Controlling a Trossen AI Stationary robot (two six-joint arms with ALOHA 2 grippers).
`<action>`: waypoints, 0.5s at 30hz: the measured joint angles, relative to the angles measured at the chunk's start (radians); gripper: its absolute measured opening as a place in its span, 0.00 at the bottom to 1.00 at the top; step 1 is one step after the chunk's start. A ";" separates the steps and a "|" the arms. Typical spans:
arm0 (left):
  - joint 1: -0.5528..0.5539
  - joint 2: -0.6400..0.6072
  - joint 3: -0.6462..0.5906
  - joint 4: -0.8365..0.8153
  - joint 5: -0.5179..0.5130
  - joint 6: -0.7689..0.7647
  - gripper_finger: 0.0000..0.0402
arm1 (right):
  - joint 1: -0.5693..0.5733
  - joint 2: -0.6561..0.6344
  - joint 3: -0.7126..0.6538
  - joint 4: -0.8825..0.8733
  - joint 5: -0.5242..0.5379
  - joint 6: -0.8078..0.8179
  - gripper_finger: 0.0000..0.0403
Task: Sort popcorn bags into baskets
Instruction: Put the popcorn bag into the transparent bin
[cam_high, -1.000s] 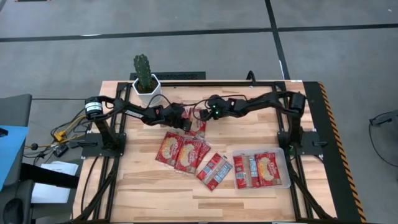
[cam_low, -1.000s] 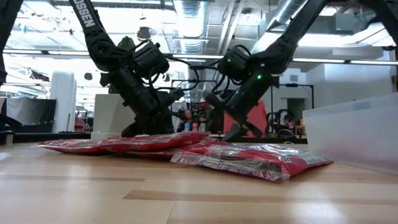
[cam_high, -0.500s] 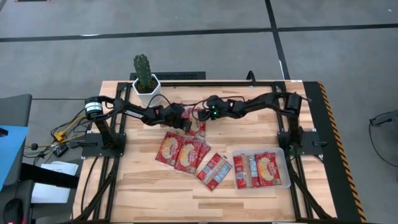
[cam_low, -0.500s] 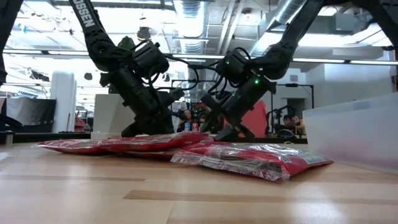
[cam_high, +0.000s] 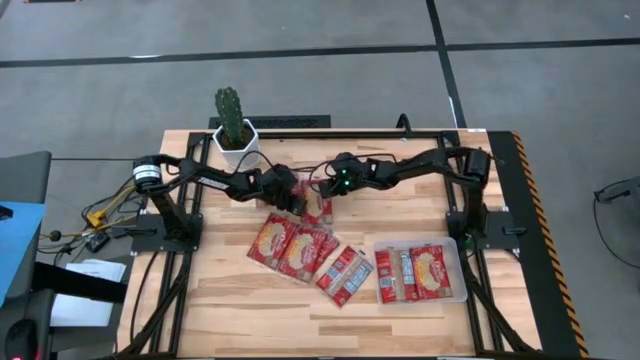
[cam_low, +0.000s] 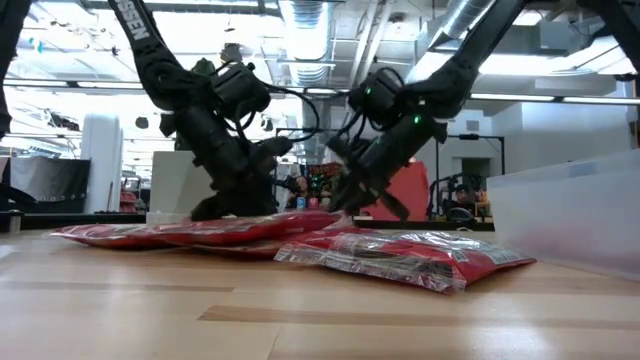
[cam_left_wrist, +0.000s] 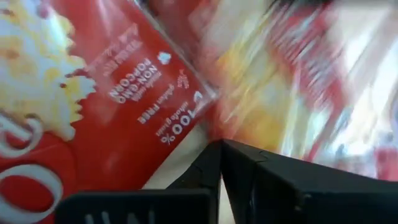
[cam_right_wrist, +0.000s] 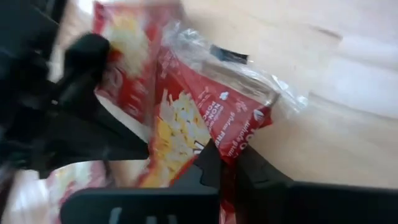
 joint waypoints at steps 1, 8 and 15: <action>0.000 -0.019 -0.004 -0.016 0.013 -0.001 0.00 | -0.005 -0.020 0.000 -0.016 -0.001 -0.007 0.05; 0.000 -0.185 -0.001 -0.081 0.014 -0.001 0.00 | -0.059 -0.166 0.000 -0.158 -0.022 -0.079 0.04; 0.000 -0.315 0.000 -0.136 0.004 0.007 0.00 | -0.069 -0.423 0.002 -0.472 -0.103 -0.196 0.04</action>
